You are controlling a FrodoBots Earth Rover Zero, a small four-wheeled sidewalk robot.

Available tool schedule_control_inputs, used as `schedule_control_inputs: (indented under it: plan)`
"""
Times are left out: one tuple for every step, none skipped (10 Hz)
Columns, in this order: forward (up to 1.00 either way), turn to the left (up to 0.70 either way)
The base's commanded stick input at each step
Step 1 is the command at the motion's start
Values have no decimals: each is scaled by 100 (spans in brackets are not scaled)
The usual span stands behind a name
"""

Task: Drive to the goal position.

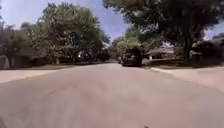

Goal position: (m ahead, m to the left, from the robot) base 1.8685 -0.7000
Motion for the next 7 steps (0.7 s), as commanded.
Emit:
schedule_control_inputs:
  plan:
    - [70, 0]
    - [70, 0]
    - [70, 0]
    - [70, 0]
    - [70, 0]
    - [70, 0]
    - [70, 0]
